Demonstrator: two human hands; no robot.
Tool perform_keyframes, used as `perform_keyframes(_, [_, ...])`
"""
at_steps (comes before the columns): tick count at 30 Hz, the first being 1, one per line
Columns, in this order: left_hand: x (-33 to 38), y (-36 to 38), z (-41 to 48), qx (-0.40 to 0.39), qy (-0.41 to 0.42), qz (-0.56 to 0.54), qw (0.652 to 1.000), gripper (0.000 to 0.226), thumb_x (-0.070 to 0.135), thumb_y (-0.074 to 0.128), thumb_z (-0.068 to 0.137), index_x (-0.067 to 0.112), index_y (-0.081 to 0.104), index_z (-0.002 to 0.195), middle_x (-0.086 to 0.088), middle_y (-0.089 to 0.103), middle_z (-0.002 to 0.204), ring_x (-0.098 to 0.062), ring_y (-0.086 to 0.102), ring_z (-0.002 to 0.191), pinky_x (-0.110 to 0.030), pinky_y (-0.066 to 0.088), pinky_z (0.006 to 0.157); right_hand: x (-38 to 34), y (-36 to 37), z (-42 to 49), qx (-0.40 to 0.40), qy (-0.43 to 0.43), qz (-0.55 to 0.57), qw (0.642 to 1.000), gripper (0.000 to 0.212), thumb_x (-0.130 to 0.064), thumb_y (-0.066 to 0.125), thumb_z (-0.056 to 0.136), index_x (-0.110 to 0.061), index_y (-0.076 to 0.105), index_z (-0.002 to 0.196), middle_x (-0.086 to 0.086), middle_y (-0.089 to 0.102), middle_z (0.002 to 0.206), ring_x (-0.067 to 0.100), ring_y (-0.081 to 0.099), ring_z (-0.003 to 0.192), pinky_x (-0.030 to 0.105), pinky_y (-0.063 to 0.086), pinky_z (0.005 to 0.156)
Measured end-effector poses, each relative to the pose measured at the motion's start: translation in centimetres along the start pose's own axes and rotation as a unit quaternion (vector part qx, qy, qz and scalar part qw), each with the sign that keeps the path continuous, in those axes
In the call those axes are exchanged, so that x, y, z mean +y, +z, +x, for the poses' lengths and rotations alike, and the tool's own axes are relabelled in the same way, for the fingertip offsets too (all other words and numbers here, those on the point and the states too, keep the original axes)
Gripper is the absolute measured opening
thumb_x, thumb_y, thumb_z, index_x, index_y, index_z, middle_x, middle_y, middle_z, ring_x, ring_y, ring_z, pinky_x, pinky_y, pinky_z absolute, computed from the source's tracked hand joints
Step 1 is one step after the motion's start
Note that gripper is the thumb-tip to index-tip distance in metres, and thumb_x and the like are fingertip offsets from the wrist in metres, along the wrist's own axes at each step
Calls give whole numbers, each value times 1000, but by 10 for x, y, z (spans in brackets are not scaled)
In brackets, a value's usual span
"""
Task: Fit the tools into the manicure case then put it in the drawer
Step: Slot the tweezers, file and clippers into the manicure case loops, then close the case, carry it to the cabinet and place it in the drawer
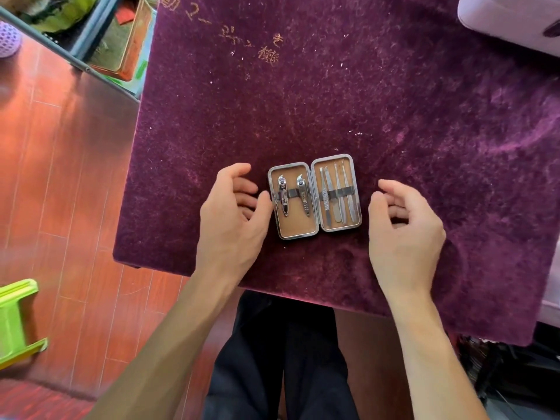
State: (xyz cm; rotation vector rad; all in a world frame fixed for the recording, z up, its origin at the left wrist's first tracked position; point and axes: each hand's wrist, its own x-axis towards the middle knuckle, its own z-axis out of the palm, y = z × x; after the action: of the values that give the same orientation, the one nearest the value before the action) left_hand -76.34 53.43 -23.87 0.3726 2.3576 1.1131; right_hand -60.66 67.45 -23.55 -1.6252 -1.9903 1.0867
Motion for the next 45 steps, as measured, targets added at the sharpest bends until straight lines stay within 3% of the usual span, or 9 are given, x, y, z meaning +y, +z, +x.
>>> perform_keyframes(3, [-1, 2, -10, -31, -70, -31, 997, 29, 30, 71, 92, 29, 63, 119, 7, 72, 89, -6, 72, 79, -25, 62, 73, 4, -1, 1, -60, 38, -5, 997, 19, -32, 66, 102, -29, 77, 117, -21, 72, 100, -16, 65, 90, -1, 46, 72])
perform_keyframes(6, [2, 6, -14, -40, -103, -67, 992, 24, 25, 70, 95, 23, 69, 119, 5, 74, 91, -11, 74, 81, -35, 64, 76, 1, 3, -2, -81, 54, 11, 995, 16, -34, 67, 101, -32, 78, 112, -17, 75, 99, -3, 69, 90, 9, 52, 76])
perform_keyframes(14, [5, 7, -12, -64, -98, -70, 991, 23, 23, 65, 99, 22, 72, 120, 7, 75, 95, -11, 73, 87, -34, 63, 80, 8, 7, 1, -87, 82, 66, 991, 20, -33, 69, 99, -30, 81, 114, -9, 79, 101, 11, 74, 91, 31, 62, 85])
perform_keyframes(21, [15, 7, -14, -80, -78, -154, 982, 20, 23, 59, 102, 22, 73, 117, 8, 77, 100, -6, 72, 87, -16, 56, 68, 2, 4, -9, -95, 68, 116, 986, 21, -36, 68, 100, -45, 76, 116, -7, 77, 101, 12, 72, 91, 15, 57, 76])
perform_keyframes(30, [36, 28, -17, -135, -89, -231, 959, 26, 29, 72, 94, 25, 67, 119, 0, 74, 95, -23, 75, 88, -28, 61, 67, -18, 3, -22, -139, 16, 118, 983, 28, -41, 67, 99, -53, 71, 124, -14, 73, 103, 10, 73, 90, 34, 64, 76])
perform_keyframes(33, [39, 33, -14, -138, -103, -245, 954, 30, 29, 77, 90, 25, 65, 117, 1, 72, 91, -18, 75, 84, -27, 61, 65, -22, 2, -23, -156, -2, 122, 980, 32, -47, 62, 95, -58, 63, 125, -13, 68, 104, 10, 70, 88, 30, 61, 71])
perform_keyframes(39, [36, 32, -10, -150, -130, -293, 935, 34, 24, 80, 87, 17, 62, 115, -4, 74, 93, -20, 76, 84, -27, 61, 69, -16, -4, -19, -220, -71, 31, 973, 57, -32, 75, 93, -33, 62, 148, -18, 60, 114, 7, 64, 100, 11, 49, 73])
perform_keyframes(43, [29, 26, -7, -147, -81, -212, 963, 41, 27, 83, 83, 21, 55, 112, -5, 72, 106, -21, 74, 97, -40, 63, 84, -20, -7, -12, -215, -122, -27, 969, 46, -24, 71, 100, -27, 66, 145, -14, 64, 121, 10, 63, 109, 27, 54, 82])
perform_keyframes(45, [25, 18, -4, -104, 22, -93, 990, 49, 31, 84, 82, 31, 53, 120, 3, 58, 126, -16, 63, 112, -31, 59, 90, -21, -9, -5, -208, -152, -53, 965, 40, -20, 69, 101, -26, 69, 141, -13, 66, 121, 13, 61, 111, 33, 56, 85])
